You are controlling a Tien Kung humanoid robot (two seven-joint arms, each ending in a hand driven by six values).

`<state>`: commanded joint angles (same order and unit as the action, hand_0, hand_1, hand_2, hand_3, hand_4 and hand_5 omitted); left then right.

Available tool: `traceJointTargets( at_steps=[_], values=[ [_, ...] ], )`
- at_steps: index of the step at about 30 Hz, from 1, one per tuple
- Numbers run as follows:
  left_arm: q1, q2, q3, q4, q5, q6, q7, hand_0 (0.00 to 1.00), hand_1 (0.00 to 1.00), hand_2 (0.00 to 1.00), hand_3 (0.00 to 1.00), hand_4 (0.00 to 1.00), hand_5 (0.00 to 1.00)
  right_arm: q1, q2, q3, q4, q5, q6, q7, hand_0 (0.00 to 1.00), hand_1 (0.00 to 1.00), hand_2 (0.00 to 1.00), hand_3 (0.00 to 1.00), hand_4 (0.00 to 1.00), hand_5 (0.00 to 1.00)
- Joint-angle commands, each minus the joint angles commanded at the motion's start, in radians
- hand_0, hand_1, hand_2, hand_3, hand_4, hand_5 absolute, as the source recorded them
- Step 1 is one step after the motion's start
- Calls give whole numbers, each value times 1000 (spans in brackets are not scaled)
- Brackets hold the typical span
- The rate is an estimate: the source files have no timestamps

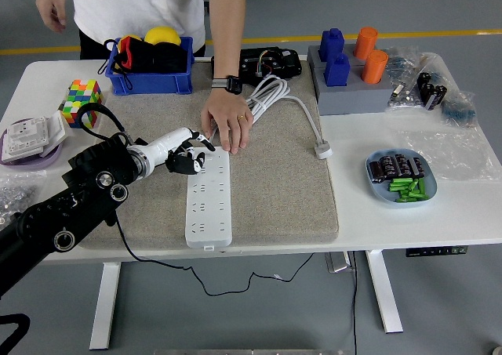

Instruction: Pull the plug out,throw it away,press the button

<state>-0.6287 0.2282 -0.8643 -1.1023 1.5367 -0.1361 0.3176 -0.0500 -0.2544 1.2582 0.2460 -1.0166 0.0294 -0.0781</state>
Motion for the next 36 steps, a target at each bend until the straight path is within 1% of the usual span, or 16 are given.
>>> traceJointTargets(
  at_steps=[4,8,9,12,14,15,17,18,20,21,23,26,27,28,32,36],
  values=[
    [12,8,-53,-29,13,39,-63,44,30,151,686,231,2,1,1,-1,1,-1,0,0,725,676,655,639,734,585],
    [42,16,-151,-20,83,138,-187,44,30,151,686,231,2,-1,1,-1,0,-2,1,0,725,676,655,639,734,585],
    [50,18,-177,-16,92,147,-198,177,186,278,716,549,2,-1,1,-1,0,-2,0,0,725,676,655,639,734,584],
    [76,25,-252,-4,110,142,-188,177,186,278,716,549,2,-1,1,1,-1,-3,0,0,725,676,655,639,734,584],
    [96,30,-298,4,121,147,-194,177,186,278,716,549,2,-1,1,3,-1,-4,0,0,725,676,655,639,734,584],
    [110,31,-323,10,120,156,-208,523,572,563,795,626,150,0,1,4,-1,-5,0,0,725,676,655,638,734,583],
    [131,30,-361,17,117,185,-244,523,572,563,795,626,150,1,1,5,0,-5,0,0,725,676,655,638,734,583],
    [136,30,-368,18,116,192,-251,523,572,563,795,626,150,1,1,5,0,-5,0,0,725,676,655,638,734,583],
    [169,23,-419,24,105,241,-304,523,572,563,795,626,150,1,2,5,0,-6,0,0,725,676,655,638,734,583],
    [178,20,-434,25,105,251,-315,800,792,754,802,649,218,2,2,5,0,-6,0,0,725,676,655,639,735,585],
    [210,12,-483,25,109,264,-326,800,792,754,802,649,218,2,1,6,1,-7,0,0,725,676,655,639,735,585],
    [237,8,-525,20,111,267,-333,800,792,754,802,649,218,2,2,6,1,-7,0,0,725,676,655,639,735,585],
    [247,7,-540,16,109,268,-334,848,832,791,807,648,229,2,2,6,1,-7,0,0,725,675,655,640,735,584],
    [254,7,-553,13,108,266,-334,848,832,791,807,648,229,2,2,7,0,-8,0,0,725,675,655,640,735,584],
    [276,7,-603,7,114,261,-333,848,832,791,807,648,229,3,1,15,2,-14,0,1,725,675,655,640,735,584],
    [284,12,-629,8,116,259,-334,855,835,789,809,649,242,6,0,25,1,-19,0,1,725,675,655,638,735,585]
  ],
)
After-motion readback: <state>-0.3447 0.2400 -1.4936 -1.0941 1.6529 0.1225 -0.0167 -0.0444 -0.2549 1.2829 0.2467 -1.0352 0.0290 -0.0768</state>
